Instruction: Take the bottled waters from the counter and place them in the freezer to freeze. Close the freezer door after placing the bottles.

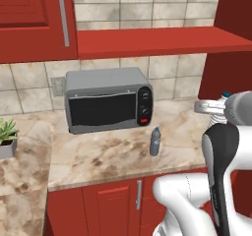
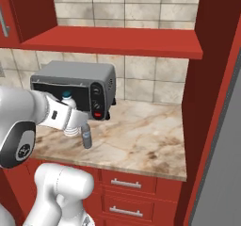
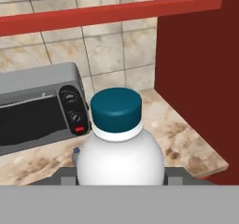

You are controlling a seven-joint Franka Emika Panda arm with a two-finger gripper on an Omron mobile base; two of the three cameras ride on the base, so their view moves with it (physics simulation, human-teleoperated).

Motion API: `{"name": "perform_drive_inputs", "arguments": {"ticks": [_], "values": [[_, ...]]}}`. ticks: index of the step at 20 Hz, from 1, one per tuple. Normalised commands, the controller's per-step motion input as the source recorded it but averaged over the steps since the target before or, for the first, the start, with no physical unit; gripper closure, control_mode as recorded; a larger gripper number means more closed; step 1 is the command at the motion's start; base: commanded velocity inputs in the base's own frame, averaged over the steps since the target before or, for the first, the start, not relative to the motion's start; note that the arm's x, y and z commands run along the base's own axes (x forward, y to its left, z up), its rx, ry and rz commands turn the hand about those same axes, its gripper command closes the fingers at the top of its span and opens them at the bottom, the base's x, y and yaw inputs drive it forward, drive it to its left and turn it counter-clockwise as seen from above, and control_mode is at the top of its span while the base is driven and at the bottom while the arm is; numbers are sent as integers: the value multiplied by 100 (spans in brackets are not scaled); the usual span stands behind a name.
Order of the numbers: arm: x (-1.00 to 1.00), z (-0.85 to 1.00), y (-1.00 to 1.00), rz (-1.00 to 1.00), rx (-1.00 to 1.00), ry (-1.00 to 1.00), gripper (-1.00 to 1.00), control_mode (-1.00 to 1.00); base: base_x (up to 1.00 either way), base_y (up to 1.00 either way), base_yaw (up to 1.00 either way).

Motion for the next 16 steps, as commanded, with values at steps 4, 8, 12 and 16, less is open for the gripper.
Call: {"name": "perform_drive_inputs", "arguments": {"ticks": [4, 8, 12, 16], "values": [[0, 0, 0, 0, 0, 0, 100, 100, -89, 2, -18], [0, 0, 0, 0, 0, 0, 100, 100, -91, 0, -28], [0, 0, 0, 0, 0, 0, 100, 100, -55, -14, -44], [0, 0, 0, 0, 0, 0, 100, 100, -21, -47, -52]]}}
